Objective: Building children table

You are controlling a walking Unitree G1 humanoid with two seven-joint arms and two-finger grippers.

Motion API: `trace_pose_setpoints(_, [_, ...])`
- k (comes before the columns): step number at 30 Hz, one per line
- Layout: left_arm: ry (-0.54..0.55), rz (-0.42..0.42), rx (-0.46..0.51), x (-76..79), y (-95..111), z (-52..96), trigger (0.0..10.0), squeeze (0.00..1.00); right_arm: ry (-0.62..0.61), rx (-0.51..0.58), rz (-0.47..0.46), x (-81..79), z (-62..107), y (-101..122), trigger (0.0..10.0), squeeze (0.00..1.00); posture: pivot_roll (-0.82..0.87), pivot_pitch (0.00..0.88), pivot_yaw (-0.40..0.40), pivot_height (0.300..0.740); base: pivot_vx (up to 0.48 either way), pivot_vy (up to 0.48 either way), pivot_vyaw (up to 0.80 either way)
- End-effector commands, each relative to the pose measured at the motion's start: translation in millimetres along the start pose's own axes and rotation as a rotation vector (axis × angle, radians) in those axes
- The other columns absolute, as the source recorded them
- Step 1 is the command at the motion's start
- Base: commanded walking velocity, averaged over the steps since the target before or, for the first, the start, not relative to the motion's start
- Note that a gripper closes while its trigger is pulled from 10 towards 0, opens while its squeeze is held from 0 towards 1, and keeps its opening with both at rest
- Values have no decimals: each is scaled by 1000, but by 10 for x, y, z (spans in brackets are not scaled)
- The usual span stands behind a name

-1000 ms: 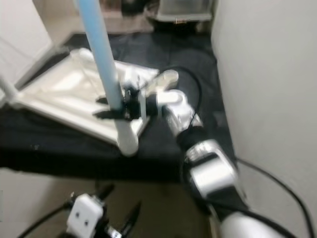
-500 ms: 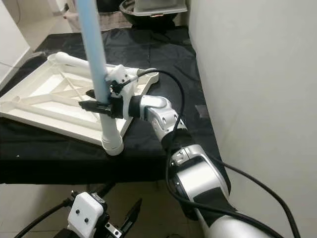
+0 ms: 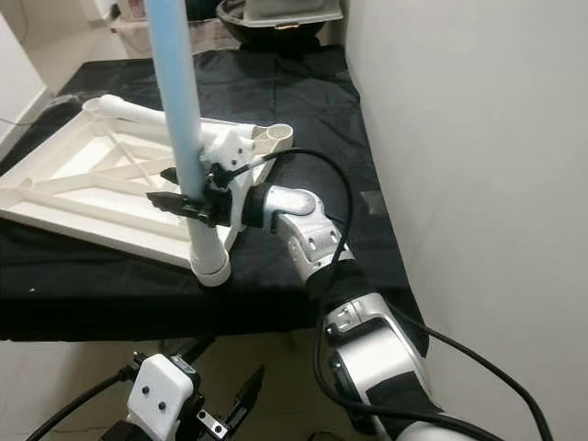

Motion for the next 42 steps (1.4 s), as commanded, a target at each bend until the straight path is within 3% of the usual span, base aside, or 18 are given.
trace_pose_setpoints(1, [-7,9,-13,35,-23,14,10000,0,-184,-221,-56,141,121,-527,10000,0,20,183,13,740,0,0,0])
trace_pose_setpoints(5, [-8,8,-13,34,-24,10,10000,0,-292,-232,-55,196,118,-535,10000,0,17,190,14,740,0,0,0])
trace_pose_setpoints(7, [-6,7,-13,30,-25,10,10000,0,-407,-261,-57,266,153,-568,10000,0,17,190,14,740,0,0,0])
trace_pose_setpoints(15, [-2,9,-14,30,-28,9,10000,0,-400,-292,-88,200,157,-622,10000,0,15,194,11,740,0,0,0])
trace_pose_setpoints(20, [-2,8,-12,27,-25,7,10000,0,-280,-324,-156,95,127,-705,10000,0,15,194,11,740,0,0,0])
trace_pose_setpoints(24, [2,5,-13,19,-22,7,10000,0,-289,-370,-138,98,148,-770,10000,0,15,194,11,740,0,0,0])
trace_pose_setpoints(27, [8,4,-12,11,-20,6,10000,0,-373,-382,-142,158,174,-807,10000,0,16,192,5,740,0,0,0])
trace_pose_setpoints(29, [23,-3,-6,-11,-11,-4,10000,0,-502,-335,-184,223,189,-800,10000,0,14,191,4,740,0,0,0])
trace_pose_setpoints(31, [28,-6,-3,-21,-7,-9,10000,0,-544,-315,-199,238,194,-794,10000,0,14,191,4,740,0,0,0])
trace_pose_setpoints(34, [52,-9,1,-61,1,-20,10000,0,-596,-291,-220,251,208,-790,10000,0,14,191,4,740,0,0,0])
trace_pose_setpoints(35, [149,-41,8,-261,8,-40,10000,0,-700,-226,-225,251,244,-793,10000,0,16,186,5,740,0,0,0])
trace_pose_setpoints(37, [149,-41,8,-261,8,-40,10000,0,-700,-226,-225,251,244,-793,10000,0,16,186,5,740,0,0,0])
trace_pose_setpoints(42, [225,-83,10,-463,13,-35,10000,0,-723,-167,-185,213,273,-772,10000,0,16,186,5,740,0,0,0])
Point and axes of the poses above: a point about 5 cm out from each wrist's last joint towards the gripper, its own z axis pointing back from the gripper into the wrist, its own y axis along the axis of the wrist's last joint, x = y × z, the point moved 1 cm from there along -z, pointing out of the wrist towards the gripper, and after that the axes turned 10 degrees about -z, right-handed, at the moved point
